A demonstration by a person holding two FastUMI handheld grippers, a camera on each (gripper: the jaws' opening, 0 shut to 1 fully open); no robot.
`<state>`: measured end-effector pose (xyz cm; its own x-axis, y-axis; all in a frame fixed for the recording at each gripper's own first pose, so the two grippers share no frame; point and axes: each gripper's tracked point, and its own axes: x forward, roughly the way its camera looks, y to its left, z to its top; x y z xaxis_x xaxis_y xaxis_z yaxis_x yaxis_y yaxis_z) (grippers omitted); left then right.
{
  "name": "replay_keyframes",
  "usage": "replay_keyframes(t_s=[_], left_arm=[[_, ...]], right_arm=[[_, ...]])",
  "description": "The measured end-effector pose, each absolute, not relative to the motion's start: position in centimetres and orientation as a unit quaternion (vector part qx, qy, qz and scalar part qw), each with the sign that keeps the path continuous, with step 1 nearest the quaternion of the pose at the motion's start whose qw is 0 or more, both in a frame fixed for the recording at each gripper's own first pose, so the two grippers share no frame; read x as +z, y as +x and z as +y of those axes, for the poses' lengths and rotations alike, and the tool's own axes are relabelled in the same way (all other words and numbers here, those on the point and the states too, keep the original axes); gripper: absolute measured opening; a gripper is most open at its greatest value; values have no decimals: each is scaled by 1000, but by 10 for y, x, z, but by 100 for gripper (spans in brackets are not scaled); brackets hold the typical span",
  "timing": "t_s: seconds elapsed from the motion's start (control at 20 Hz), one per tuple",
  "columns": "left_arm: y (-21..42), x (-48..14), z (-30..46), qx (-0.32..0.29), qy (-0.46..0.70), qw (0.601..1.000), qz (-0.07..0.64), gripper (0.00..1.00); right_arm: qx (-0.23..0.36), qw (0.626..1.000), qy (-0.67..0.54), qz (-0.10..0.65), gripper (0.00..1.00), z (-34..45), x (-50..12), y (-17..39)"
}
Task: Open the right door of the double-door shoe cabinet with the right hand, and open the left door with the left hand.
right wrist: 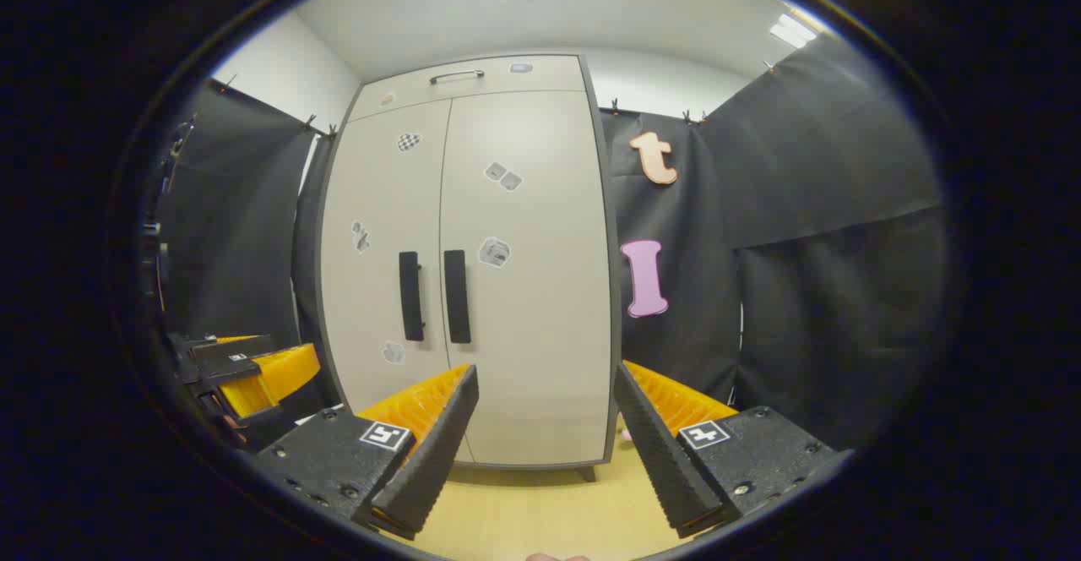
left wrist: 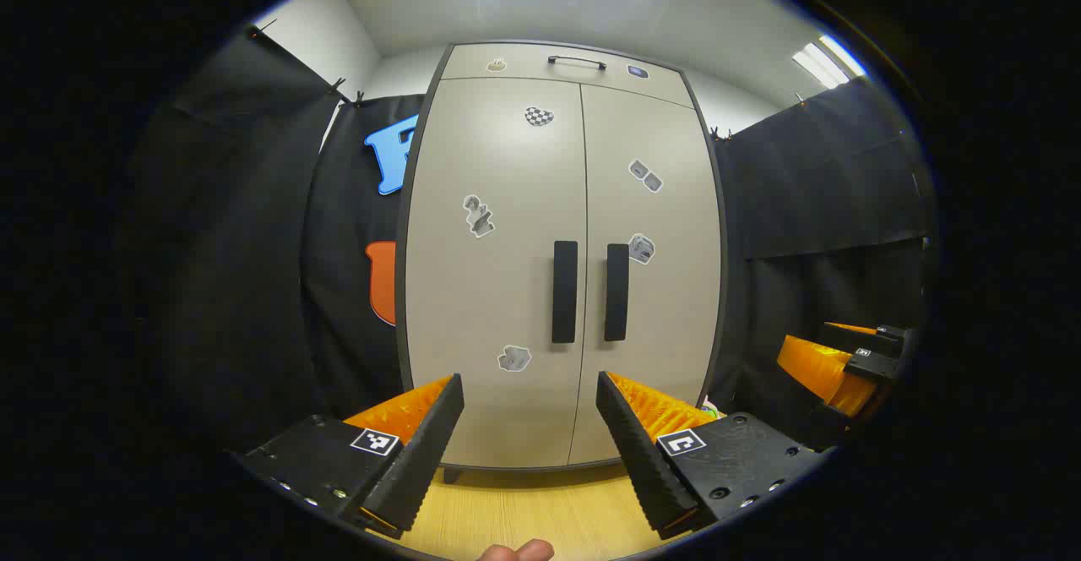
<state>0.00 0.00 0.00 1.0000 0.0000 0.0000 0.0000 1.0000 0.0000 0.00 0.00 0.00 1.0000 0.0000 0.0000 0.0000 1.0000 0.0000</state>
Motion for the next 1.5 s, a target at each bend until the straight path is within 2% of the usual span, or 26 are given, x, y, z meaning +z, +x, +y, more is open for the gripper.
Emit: replay_keyframes(t_s=[0.4, 0.6, 0.9, 1.5], left_arm=[[8, 17, 0, -3, 3, 1000, -6, 95], [14, 36, 5, 8, 11, 1000, -21, 95], [14, 33, 6, 8, 8, 1000, -17, 95], [-3, 34, 19, 1, 14, 1000, -18, 95]], right_arm=[[0, 1000, -6, 0, 100, 1, 11, 9], [-8, 1000, -8, -23, 98, 1, 32, 11], [-3, 1000, -7, -6, 100, 10, 23, 21], [24, 1000, 8, 7, 98, 66, 32, 142]])
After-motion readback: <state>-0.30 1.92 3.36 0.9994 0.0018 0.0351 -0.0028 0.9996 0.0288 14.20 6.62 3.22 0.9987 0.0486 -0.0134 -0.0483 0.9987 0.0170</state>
